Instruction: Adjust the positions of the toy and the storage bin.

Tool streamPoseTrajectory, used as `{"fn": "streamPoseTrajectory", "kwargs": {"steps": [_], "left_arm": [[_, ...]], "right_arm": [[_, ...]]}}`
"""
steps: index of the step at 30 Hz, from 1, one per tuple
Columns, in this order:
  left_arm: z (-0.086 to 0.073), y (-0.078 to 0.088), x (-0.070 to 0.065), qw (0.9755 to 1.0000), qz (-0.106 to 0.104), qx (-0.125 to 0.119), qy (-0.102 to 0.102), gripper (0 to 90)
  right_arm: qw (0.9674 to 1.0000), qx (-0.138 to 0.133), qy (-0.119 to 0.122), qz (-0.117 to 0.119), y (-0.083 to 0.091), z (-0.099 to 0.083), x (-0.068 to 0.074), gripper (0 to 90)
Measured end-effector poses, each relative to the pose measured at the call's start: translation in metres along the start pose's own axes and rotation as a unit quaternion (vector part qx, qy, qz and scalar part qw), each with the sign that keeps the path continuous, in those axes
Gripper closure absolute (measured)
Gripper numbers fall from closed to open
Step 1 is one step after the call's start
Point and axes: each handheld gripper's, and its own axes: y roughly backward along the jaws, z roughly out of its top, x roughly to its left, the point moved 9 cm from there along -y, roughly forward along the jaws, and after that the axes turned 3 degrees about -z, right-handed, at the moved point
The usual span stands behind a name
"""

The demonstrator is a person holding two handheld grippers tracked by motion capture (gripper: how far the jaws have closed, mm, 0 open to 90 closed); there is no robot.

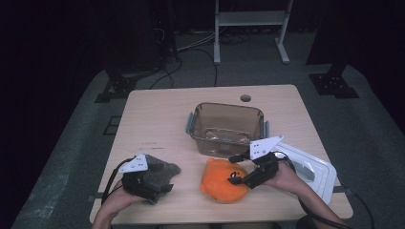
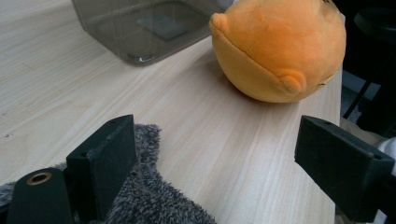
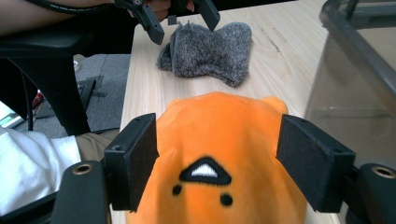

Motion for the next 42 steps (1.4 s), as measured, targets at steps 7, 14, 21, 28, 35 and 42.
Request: {"fn": "streamPoseTrajectory", "kwargs": {"steps": [7,14,21,28,35,42], "left_arm": [[-0.001,0.000,0.000,1.0000,0.001,0.003,0.000,11.6],[-0.002,0.000,0.000,1.0000,0.001,0.004,0.000,11.6],[-0.003,-0.002,0.000,1.0000,0.002,0.007,0.001,11.6],[-0.003,-0.002,0.001,1.0000,0.003,0.009,0.001,11.6],[-0.003,-0.002,0.001,0.9999,0.005,0.010,0.001,11.6],[-0.003,-0.002,0.001,0.9999,0.006,0.010,0.001,11.6]], "right_arm": [[0.9999,0.012,0.003,0.000,-0.017,-0.001,-0.004,27.8],[0.9999,0.011,-0.002,-0.004,-0.027,-0.008,-0.002,32.8],[0.9998,0.010,-0.016,-0.011,-0.030,-0.015,-0.004,35.0],[0.9993,0.017,-0.028,-0.017,-0.031,-0.019,-0.004,34.9],[0.9990,0.018,-0.038,-0.016,-0.032,-0.019,-0.003,32.5],[0.9987,0.022,-0.042,-0.021,-0.034,-0.019,-0.003,29.5]]}}
